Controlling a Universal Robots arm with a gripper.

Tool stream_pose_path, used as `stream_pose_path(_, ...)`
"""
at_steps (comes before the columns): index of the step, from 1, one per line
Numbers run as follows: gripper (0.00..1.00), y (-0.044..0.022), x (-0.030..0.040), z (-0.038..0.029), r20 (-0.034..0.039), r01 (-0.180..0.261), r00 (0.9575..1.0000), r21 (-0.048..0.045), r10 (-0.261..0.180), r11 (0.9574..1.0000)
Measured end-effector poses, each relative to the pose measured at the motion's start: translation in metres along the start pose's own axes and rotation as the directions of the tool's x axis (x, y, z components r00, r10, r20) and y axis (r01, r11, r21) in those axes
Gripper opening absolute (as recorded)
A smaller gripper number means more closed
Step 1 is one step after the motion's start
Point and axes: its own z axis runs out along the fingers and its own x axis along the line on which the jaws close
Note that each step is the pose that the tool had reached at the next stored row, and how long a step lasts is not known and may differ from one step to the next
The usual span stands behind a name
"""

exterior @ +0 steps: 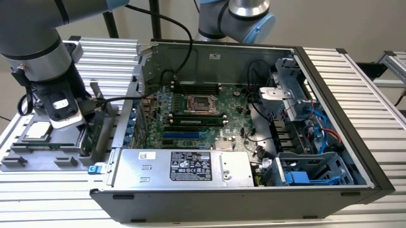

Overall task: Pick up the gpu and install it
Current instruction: 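Pick up the gpu and move the gpu toward the slot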

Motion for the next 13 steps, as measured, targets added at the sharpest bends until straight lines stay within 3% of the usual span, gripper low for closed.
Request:
stream_pose_path(9, 0.0, 0.0005, -0.0001, -0.0079, 0.0, 0.0, 1.0, -0.0006, 0.0, 1.0)
stream_pose_path(13, 0.0, 0.0005, 0.0, -0.0082, 0.0, 0.0, 1.0, -0.0006, 0.0, 1.0)
